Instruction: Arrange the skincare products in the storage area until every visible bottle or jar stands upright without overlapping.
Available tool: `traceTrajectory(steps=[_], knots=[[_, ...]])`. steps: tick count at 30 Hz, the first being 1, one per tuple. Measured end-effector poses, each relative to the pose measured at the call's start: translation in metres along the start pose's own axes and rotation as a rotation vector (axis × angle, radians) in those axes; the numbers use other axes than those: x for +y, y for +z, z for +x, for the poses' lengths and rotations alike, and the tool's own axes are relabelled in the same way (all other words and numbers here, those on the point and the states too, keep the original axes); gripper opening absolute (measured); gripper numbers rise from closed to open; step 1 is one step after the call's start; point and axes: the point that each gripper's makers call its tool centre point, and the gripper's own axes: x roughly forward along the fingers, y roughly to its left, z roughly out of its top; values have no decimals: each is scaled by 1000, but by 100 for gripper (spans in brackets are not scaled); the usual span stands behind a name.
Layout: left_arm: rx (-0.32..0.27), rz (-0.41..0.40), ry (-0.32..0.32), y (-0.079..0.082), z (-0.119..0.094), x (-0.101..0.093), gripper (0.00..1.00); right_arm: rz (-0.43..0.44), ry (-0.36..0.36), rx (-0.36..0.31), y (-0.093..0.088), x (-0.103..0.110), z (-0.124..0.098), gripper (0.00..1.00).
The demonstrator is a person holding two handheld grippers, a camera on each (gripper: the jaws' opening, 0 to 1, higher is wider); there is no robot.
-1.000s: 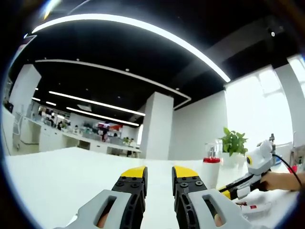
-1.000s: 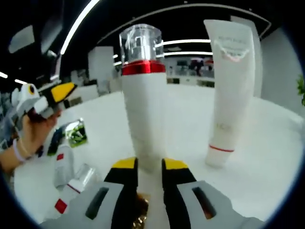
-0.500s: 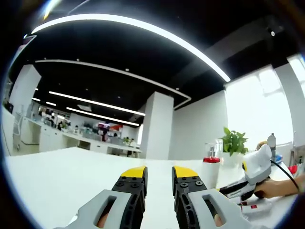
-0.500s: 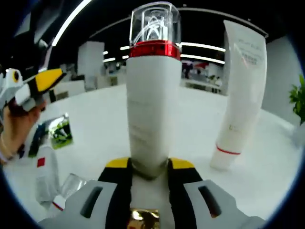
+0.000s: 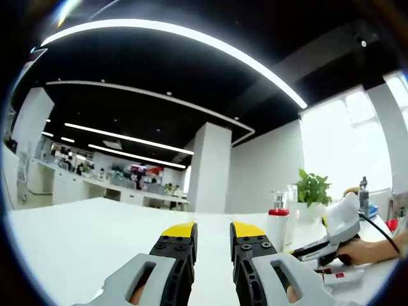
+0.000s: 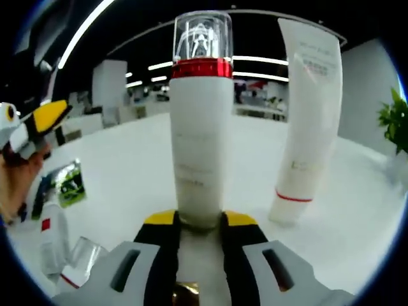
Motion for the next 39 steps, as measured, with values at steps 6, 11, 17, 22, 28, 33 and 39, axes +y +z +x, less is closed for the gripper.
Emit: traceTrajectory(steps=[6,11,17,22,28,33,39], knots=[[8,7,-1,-2,1,-1,21,3,-41,-2,1,-14,3,24],[9,8,-1,-2,3,-1,21,6,-56,-9,0,-21,3,24],[9,5,-1,-2,3,-1,21,-3,-43,-4,-1,-20,0,23],[7,-1,0,-2,2,0,21,-12,-28,17,-5,-18,-5,18],[5,-3,-1,-2,2,-1,21,-18,-31,21,-8,-16,-8,15],[4,-5,0,-3,2,0,21,-23,-32,18,-8,-15,-4,15],[6,0,-2,-4,2,-1,21,-23,-29,4,-7,-15,0,15]])
